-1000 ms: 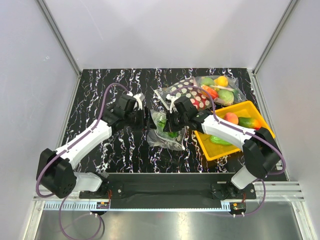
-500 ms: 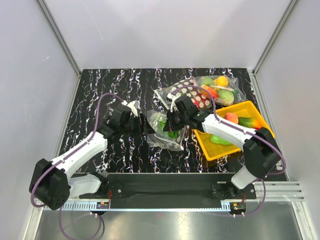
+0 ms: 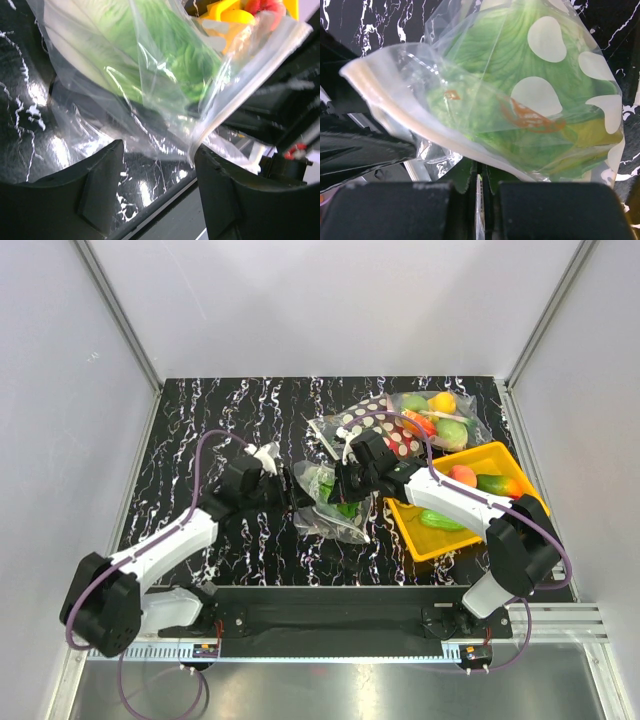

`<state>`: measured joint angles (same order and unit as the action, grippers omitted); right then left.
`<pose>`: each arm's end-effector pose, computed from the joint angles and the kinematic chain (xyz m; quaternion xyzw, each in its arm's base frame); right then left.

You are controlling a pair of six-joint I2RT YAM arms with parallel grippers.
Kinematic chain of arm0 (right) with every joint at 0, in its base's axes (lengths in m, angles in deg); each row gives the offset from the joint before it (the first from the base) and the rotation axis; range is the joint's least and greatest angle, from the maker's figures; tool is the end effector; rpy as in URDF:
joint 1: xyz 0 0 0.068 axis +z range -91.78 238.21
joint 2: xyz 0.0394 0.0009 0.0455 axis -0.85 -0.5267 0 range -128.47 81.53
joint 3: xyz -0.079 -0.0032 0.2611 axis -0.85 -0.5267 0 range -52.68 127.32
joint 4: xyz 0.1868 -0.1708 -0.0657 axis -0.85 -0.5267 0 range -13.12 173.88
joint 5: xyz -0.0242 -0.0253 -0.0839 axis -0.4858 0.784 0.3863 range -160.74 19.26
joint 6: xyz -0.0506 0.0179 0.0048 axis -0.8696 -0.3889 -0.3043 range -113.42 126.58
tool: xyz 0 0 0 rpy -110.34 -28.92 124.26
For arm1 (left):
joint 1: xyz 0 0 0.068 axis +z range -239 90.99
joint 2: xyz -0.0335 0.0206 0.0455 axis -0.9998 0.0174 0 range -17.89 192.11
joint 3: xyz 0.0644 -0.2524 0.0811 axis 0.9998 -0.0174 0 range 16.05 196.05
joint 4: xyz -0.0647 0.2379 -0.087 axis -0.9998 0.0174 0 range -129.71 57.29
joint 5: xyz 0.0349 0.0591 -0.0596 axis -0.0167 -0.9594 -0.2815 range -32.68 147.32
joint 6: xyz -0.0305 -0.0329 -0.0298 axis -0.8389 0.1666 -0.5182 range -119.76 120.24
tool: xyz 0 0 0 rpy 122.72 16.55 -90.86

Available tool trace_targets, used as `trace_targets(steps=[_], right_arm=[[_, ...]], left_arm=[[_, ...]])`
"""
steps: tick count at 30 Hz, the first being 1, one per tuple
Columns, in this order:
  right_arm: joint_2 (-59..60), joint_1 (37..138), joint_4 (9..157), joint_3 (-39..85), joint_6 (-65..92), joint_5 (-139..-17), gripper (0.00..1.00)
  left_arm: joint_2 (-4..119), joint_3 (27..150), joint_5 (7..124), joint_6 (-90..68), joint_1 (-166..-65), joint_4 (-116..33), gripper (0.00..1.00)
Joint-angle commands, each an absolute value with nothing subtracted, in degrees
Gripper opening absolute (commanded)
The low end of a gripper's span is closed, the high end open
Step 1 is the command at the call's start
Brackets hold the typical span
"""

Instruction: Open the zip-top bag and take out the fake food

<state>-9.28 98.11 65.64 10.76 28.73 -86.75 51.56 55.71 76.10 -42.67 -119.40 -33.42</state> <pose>0.2581 0.2286 0.2408 -0.1934 0.8978 0.3033 0.2541 0.2157 -0.1398 0.2277 -0.0223 0.8822 -0.3837 0.2720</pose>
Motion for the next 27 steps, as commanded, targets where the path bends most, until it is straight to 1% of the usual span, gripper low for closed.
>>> trace_targets(steps=[1,8,11,14,17,24,25,27], right_arm=[[-8.3,97.7,66.2,14.1,29.1,-87.9,0.00],[-9.1,97.6,65.8,14.8,29.3,-88.6,0.00],[-8.9,97.6,65.4,14.7,29.3,-88.6,0.00],[-8.6,97.6,65.3,14.6,29.5,-88.7,0.00],[-8.6,97.6,65.3,14.6,29.6,-88.8,0.00],[-8.4,97.6,65.3,14.5,30.0,-89.2,0.00],[-8.4,97.6,65.3,14.6,29.9,-89.3,0.00],[-8.1,97.6,65.0,14.6,29.9,-89.0,0.00]], left_arm=[[46.1,53.9,75.9,-41.8,-119.0,-37.5,0.63],[40.1,47.6,75.1,-42.4,-118.6,-39.5,0.63],[39.8,46.8,73.9,-43.2,-118.4,-41.0,0.61],[43.4,47.7,74.5,-43.3,-118.2,-41.6,0.60],[47.6,49.1,76.0,-44.4,-118.2,-46.5,0.60],[59.2,55.5,78.0,-43.4,-118.2,-49.4,0.60],[59.9,55.7,78.3,-43.7,-118.1,-50.0,0.59],[61.9,56.0,78.7,-44.3,-118.2,-50.7,0.48]])
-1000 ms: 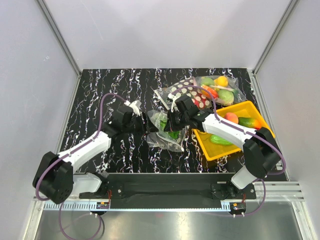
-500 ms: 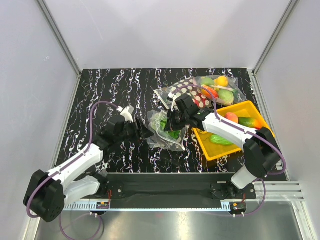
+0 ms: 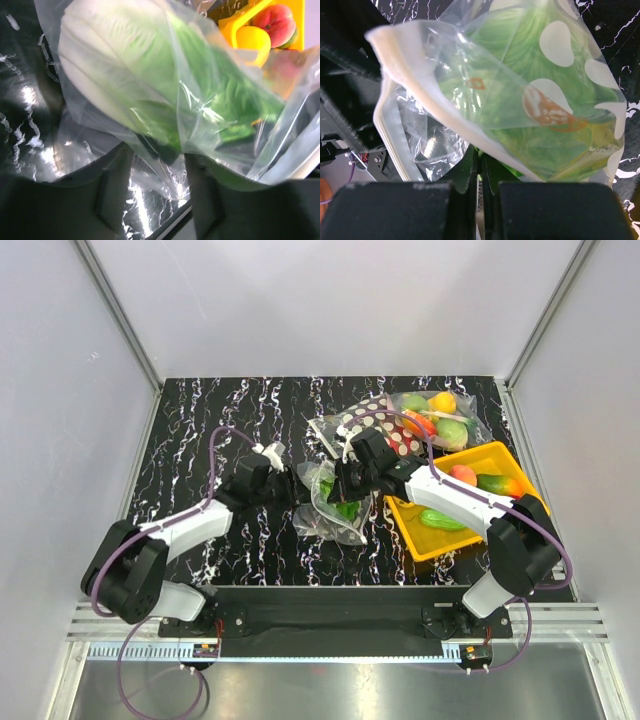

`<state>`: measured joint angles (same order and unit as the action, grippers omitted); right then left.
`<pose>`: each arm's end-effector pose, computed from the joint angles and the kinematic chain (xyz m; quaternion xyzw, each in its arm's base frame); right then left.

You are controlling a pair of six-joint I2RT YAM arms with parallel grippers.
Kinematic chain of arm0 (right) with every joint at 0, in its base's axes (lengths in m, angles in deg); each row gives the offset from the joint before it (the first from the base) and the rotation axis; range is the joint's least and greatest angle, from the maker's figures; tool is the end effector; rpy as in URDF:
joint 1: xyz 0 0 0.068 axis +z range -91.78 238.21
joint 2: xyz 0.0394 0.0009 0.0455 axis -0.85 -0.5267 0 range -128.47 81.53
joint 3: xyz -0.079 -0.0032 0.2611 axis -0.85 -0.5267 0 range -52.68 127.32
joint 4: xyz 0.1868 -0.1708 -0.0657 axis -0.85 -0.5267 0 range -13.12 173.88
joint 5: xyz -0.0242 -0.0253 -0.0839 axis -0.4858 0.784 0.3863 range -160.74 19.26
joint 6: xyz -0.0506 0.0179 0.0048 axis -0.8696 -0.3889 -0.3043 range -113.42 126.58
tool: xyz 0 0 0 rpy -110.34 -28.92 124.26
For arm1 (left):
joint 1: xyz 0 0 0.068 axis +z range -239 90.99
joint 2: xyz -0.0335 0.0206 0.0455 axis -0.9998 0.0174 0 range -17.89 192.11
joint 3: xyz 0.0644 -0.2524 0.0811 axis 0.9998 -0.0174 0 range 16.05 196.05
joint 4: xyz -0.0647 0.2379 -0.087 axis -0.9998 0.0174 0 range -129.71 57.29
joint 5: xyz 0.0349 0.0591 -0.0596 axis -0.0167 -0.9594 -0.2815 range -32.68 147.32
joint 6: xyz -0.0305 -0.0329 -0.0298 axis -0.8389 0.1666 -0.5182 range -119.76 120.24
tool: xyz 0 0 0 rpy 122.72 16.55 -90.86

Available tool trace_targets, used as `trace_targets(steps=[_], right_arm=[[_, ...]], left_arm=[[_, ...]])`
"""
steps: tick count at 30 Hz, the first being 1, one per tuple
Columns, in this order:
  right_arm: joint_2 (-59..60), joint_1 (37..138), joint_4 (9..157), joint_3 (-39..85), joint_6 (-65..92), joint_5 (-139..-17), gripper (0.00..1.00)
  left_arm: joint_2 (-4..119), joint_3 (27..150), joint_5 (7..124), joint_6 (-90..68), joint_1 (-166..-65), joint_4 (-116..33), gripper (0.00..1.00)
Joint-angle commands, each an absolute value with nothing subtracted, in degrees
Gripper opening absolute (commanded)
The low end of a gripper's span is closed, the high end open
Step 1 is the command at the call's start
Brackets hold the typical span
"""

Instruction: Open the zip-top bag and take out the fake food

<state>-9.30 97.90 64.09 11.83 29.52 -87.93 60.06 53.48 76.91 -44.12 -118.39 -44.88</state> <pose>0.2587 0.2284 0.2448 -0.1888 0.8992 0.3105 0.2437 0.2362 -0.1467 0.1960 -0.0366 0.8782 -0.3923 0.2711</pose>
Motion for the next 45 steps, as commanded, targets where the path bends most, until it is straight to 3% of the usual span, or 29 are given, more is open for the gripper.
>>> trace_targets(steps=[1,7,9,19,29,38,42,44,45], right_arm=[[-8.1,97.6,65.0,14.5,29.9,-88.9,0.00],[-7.3,97.5,63.5,15.5,29.2,-87.7,0.00],[-7.1,97.4,62.3,16.1,28.9,-87.7,0.00],[-3.9,96.6,48.6,24.5,27.1,-87.5,0.00],[-4.3,96.1,35.0,30.2,23.5,-97.2,0.00],[-6.3,96.1,36.7,32.8,20.2,-116.9,0.00],[-8.1,96.1,37.8,33.8,20.5,-113.7,0.00],[-9.5,96.1,38.5,33.8,21.4,-110.6,0.00],[-10.0,96.1,39.3,33.8,22.0,-109.8,0.00]], left_arm=[[62.7,56.2,79.4,-44.6,-118.1,-50.6,0.35],[64.4,56.0,80.6,-44.1,-118.2,-48.5,0.05],[64.0,56.0,79.9,-43.4,-118.2,-45.7,0.00],[63.3,57.0,73.6,-40.9,-114.9,-34.6,0.00],[64.6,60.2,73.5,-40.2,-111.2,-32.5,0.00],[71.3,68.2,75.9,-38.1,-110.4,-30.2,0.00],[69.9,68.9,78.0,-37.8,-111.1,-32.1,0.00],[68.0,69.4,78.1,-36.9,-111.5,-32.1,0.06],[67.3,69.4,78.1,-36.5,-111.6,-31.5,0.14]])
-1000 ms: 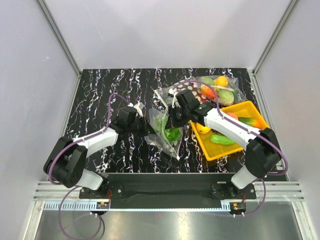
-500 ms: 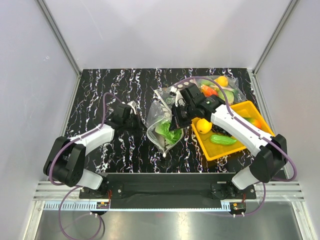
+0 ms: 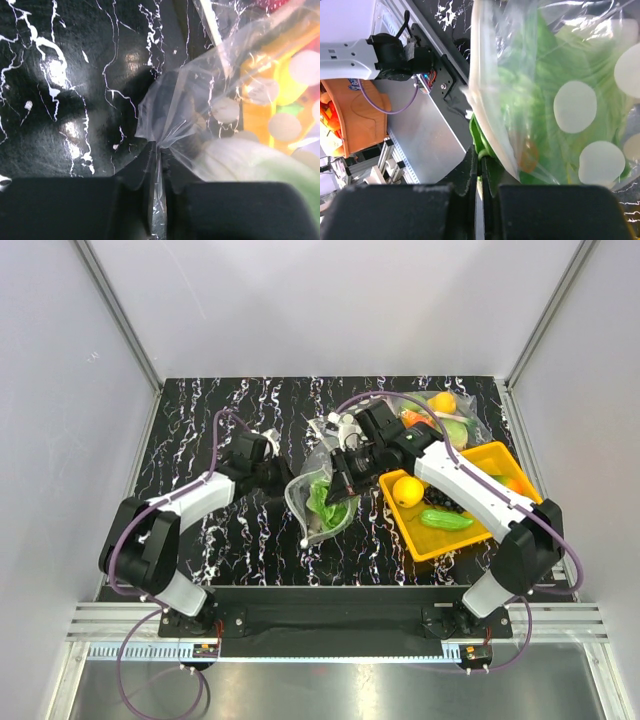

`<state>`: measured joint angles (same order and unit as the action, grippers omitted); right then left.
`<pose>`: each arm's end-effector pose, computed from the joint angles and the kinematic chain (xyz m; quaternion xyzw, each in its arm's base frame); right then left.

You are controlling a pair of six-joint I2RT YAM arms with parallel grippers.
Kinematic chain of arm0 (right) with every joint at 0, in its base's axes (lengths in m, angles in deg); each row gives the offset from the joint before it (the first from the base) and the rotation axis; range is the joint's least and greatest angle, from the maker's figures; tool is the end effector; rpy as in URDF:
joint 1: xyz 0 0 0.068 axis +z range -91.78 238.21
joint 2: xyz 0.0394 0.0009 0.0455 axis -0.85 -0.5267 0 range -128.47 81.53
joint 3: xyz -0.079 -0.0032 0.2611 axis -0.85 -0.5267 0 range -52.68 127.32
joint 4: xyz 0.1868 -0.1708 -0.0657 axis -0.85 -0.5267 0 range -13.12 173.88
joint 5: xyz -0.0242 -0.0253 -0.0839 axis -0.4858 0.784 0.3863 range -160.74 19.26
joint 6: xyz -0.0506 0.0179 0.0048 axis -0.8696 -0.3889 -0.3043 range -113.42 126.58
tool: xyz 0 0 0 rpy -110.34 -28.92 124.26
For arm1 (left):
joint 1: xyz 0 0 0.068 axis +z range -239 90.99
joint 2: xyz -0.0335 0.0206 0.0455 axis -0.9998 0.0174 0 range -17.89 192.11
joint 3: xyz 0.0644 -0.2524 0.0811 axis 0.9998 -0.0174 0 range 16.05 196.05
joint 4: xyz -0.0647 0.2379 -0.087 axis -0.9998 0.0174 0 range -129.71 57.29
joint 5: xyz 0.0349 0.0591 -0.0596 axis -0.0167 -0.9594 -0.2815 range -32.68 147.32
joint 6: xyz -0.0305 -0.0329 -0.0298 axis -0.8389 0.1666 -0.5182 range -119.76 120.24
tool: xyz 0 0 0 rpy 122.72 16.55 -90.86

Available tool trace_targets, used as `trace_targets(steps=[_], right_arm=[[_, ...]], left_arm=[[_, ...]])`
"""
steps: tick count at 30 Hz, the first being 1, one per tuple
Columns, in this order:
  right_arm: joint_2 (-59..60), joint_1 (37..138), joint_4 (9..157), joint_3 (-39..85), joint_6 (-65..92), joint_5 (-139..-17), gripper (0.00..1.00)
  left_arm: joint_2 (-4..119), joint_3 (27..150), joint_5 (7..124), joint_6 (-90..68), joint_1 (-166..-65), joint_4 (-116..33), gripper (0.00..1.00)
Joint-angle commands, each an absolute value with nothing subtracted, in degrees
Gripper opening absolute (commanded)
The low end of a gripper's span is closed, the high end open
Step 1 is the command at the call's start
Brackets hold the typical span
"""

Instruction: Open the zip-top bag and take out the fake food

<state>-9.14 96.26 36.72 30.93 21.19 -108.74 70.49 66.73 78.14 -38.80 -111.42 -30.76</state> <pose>0.2490 0.2227 0.3241 -0.2807 0.8607 0.4065 0.1230 0.2880 -0.1324 0.1971 -0.0661 0.9141 -0.3299 0.2264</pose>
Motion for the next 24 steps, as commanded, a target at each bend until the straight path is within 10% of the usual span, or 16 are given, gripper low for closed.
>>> trace_targets(steps=[1,8,24], right_arm=[[-10.5,96.1,39.9,33.5,22.7,-107.8,0.00],[-13.5,96.1,43.6,34.3,28.8,-99.7,0.00],[-18.0,96.1,45.1,37.7,31.8,-99.7,0.00]], left_arm=[[66.6,69.4,78.0,-36.1,-111.6,-31.0,0.29],[54.7,66.5,72.4,-33.9,-111.5,-25.2,0.56],[48.6,69.3,68.1,-30.5,-115.5,-26.8,0.64]])
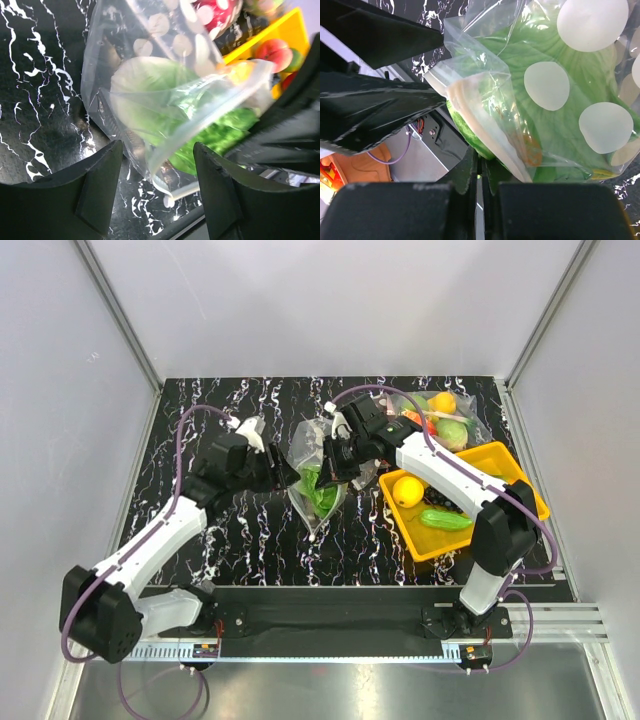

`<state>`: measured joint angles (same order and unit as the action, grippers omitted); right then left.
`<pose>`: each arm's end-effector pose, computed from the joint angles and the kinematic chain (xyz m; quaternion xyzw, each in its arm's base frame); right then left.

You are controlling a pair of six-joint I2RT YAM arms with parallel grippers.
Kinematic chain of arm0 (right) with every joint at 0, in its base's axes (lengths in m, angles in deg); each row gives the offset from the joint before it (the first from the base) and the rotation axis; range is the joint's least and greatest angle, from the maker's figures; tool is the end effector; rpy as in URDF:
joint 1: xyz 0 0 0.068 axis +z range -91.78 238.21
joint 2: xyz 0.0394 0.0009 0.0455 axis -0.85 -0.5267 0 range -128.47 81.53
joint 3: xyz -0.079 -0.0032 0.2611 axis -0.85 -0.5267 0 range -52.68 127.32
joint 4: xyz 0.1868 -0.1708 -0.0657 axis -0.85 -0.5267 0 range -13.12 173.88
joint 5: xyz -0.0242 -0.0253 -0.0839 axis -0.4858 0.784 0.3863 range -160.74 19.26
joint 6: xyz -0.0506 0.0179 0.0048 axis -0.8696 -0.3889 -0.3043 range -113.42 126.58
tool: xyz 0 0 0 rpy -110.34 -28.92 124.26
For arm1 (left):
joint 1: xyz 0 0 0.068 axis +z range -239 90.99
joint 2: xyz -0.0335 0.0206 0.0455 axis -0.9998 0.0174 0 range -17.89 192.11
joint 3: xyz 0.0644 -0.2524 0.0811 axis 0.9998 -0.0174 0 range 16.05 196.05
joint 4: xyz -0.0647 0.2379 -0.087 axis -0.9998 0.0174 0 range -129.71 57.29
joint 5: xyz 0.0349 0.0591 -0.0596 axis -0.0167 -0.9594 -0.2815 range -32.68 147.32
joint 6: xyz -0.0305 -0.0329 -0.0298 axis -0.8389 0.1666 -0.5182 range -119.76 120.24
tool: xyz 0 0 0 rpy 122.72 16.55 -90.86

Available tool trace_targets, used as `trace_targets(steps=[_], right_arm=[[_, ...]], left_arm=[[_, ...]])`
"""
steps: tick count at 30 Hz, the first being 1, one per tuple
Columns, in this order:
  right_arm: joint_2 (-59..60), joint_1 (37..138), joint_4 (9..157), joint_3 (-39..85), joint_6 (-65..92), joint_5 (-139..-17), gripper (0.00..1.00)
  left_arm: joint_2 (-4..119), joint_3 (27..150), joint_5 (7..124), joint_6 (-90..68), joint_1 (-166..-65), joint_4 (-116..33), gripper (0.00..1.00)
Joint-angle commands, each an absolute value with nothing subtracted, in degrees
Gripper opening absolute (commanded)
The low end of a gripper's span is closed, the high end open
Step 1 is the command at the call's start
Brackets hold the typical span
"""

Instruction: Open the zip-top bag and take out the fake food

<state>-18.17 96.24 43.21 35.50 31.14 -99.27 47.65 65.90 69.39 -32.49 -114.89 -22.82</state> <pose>0.2897 0.2482 0.3004 -0.1868 0.9012 0.3623 0.1473 0.2257 -0.1177 0.2868 -0.0016 0.8737 -0.3142 0.3714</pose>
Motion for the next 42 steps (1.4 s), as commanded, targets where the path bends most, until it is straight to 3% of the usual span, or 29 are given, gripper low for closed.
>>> trace_targets(steps=[1,19,42], right_arm=[[-17.9,96.1,45.3,37.2,31.7,-99.7,0.00],[-14.9,96.1,46.2,33.9,31.5,-99.5,0.00],[-15.2,96.1,46.1,34.1,31.6,-99.7,0.00]], left_arm=[[49.0,69.9,68.0,-30.3,-115.5,-27.3,0.64],[58.9,78.3,75.0,-27.8,-116.7,-32.8,0.64],[54.4,74.0,76.1,-25.4,-117.4,-34.3,0.60]])
